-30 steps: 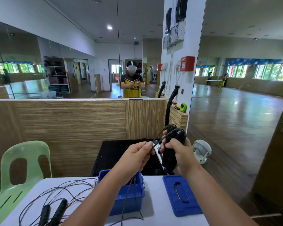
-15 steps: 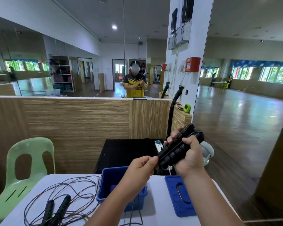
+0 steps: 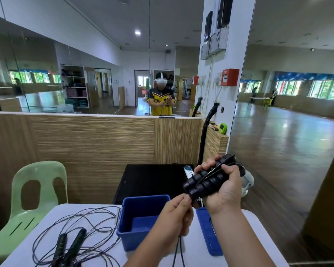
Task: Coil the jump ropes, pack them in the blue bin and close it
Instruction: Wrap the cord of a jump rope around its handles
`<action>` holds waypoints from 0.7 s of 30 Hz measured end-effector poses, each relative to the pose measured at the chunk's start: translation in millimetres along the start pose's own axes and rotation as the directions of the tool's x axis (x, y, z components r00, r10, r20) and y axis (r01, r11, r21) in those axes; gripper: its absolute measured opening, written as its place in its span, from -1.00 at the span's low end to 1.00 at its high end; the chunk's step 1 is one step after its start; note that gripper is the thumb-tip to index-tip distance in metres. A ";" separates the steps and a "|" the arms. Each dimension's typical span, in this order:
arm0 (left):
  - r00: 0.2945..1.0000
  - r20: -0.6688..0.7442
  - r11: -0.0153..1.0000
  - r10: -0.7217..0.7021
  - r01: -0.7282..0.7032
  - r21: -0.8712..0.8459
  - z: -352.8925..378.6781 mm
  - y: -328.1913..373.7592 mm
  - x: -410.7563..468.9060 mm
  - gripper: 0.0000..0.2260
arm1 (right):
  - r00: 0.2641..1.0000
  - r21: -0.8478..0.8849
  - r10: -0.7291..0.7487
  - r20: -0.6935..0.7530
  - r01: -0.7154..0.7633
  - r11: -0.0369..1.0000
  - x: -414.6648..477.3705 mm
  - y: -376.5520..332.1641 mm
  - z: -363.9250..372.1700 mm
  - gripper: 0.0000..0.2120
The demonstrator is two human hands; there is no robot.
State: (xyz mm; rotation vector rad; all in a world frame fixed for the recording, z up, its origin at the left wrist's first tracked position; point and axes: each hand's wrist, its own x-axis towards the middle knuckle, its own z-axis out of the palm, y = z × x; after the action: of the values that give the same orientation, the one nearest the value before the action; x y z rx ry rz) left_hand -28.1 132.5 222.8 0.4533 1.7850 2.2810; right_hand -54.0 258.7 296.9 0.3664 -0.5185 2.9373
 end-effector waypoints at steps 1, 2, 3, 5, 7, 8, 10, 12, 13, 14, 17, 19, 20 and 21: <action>1.000 0.011 1.000 -0.005 0.005 0.005 0.5 -1.2 -0.7 -0.69 | 1.000 0.017 0.007 -0.006 -0.007 1.000 -1.3 1.0 -0.6 -0.81; 1.000 0.021 1.000 -0.017 0.017 0.017 0.6 -2.2 -1.4 -0.68 | 1.000 0.034 0.013 -0.011 -0.013 0.999 -2.6 1.9 -0.9 -0.82; 0.999 0.033 0.999 -0.038 0.037 0.038 -0.1 -3.8 -1.8 -0.68 | 1.000 0.052 0.019 -0.013 -0.018 0.998 -3.9 2.5 -1.2 -0.82; 0.993 0.070 0.991 -0.098 0.090 0.102 -4.6 -8.2 -2.1 -0.66 | 1.000 0.080 0.025 -0.007 -0.025 0.996 -7.3 1.8 1.1 -0.83; 0.984 0.105 0.972 -0.147 0.124 0.198 -13.4 -10.9 0.0 -0.67 | 0.999 0.084 0.034 0.010 -0.035 0.996 -11.7 1.6 4.3 -0.83; 0.980 0.110 0.958 -0.163 0.131 0.254 -19.2 -10.9 3.1 -0.68 | 0.999 0.076 0.044 0.016 -0.045 0.996 -14.3 1.9 5.7 -0.84; 0.980 0.088 0.918 -0.177 0.132 0.374 -31.1 -4.1 13.9 -0.72 | 0.997 0.081 0.073 0.017 -0.075 0.994 -19.7 4.5 4.0 -0.84; 0.984 0.056 0.851 -0.168 0.116 0.512 -41.7 10.6 26.7 -0.75 | 0.995 0.083 0.102 0.018 -0.103 0.991 -24.8 8.0 -2.3 -0.83; 0.986 0.049 0.800 -0.160 0.101 0.591 -45.8 20.5 32.2 -0.76 | 0.993 0.079 0.116 0.021 -0.118 0.990 -26.5 8.7 -7.2 -0.82; 0.987 0.048 0.745 -0.154 0.084 0.662 -48.9 31.5 36.4 -0.78 | 0.991 0.069 0.130 0.028 -0.131 0.989 -27.8 8.9 -11.3 -0.81; 0.990 0.051 0.581 -0.129 0.034 0.813 -55.8 64.5 44.7 -0.70 | 0.990 -0.017 0.142 -0.008 -0.142 0.990 -28.9 8.2 -21.5 -0.72; 0.991 0.059 0.481 -0.117 0.004 0.877 -56.5 82.5 48.4 -0.67 | 0.989 -0.082 0.140 -0.056 -0.144 0.986 -29.9 9.7 -25.6 -0.85; 0.991 0.065 0.451 -0.113 -0.008 0.893 -55.2 89.6 49.8 -0.67 | 0.988 -0.103 0.134 -0.077 -0.142 0.985 -30.1 11.0 -27.6 -0.89; 0.992 0.067 0.433 -0.105 -0.015 0.901 -52.4 96.4 50.1 -0.66 | 0.987 -0.118 0.126 -0.095 -0.137 0.984 -30.0 12.8 -29.9 -0.90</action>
State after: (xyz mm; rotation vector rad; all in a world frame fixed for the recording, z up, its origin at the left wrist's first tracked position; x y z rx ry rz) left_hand -91.6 79.0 310.3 0.6442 2.7854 0.9677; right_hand -33.7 254.6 257.8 0.1948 -0.7358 3.0100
